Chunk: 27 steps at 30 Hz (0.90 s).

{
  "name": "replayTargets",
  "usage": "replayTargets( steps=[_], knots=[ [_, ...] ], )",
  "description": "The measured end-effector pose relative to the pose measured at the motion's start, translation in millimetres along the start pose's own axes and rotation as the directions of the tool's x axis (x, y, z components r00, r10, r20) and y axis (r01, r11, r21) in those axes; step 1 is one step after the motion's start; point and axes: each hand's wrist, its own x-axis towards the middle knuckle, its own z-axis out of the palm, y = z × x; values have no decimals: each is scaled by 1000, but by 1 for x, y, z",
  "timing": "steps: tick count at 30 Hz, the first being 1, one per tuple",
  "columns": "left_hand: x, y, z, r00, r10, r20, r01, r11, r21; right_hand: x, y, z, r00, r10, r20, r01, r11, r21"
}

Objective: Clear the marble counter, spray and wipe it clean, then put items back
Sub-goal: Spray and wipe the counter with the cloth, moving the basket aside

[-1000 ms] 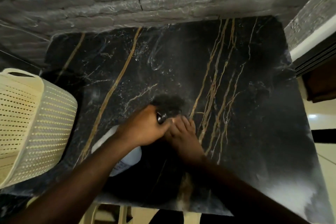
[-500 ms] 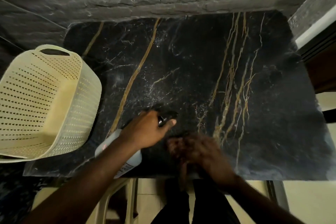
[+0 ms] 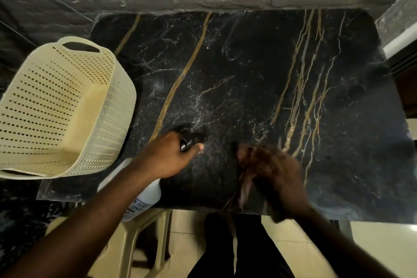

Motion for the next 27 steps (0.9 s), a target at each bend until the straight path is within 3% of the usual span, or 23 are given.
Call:
replayTargets(
  steps=[2, 4, 6, 9, 10, 12, 14, 16, 19, 21, 22, 24, 27],
  knots=[
    [-2, -2, -2, 998, -10, -62, 10, 1000, -3, 37, 33, -17, 955, 275, -114, -284, 956, -76],
    [-1, -1, 0, 998, -5, -59, 6, 1000, 27, 77, 17, -6, 907, 374, -194, -395, 915, -84],
    [4, 4, 4, 1000, -24, -21, 25, 998, 58, 96, -32, 24, 935, 319, -153, -332, 941, -64],
    [16, 18, 5, 999, -48, -26, 49, 998, 37, 60, -93, 58, 1000, 15, -1, -15, 998, -53],
    [20, 22, 4, 999, -29, -31, 30, 999, 36, 41, -90, 55, 992, -108, 61, 109, 994, -21],
    [27, 24, 2, 1000, 1, -5, 0, 999, 41, 9, -53, 35, 972, -200, 121, 197, 980, 32],
    [33, 23, 1, 1000, 0, 28, -1, 999, 46, -14, -1, 6, 993, -109, 44, 110, 994, -27],
    [36, 22, 1, 1000, -27, -4, 27, 999, 35, -24, 51, -24, 993, 91, -76, -96, 994, -61],
    [38, 25, 0, 996, -47, -73, 48, 999, 11, -5, 100, -52, 905, 403, -133, -420, 898, -133],
    [39, 26, -4, 996, -56, -68, 56, 998, 4, 29, 94, -51, 817, 531, -226, -565, 815, -128],
    [40, 26, -5, 996, -66, -65, 67, 998, 2, 48, 80, -42, 795, 545, -268, -587, 803, -107],
    [42, 25, -7, 990, -115, -76, 112, 993, -39, 88, 32, -13, 847, 471, -246, -496, 867, -48],
    [43, 22, -17, 976, -180, -120, 174, 983, -63, 115, -64, 46, 946, 324, 19, -324, 946, -32]
  ],
)
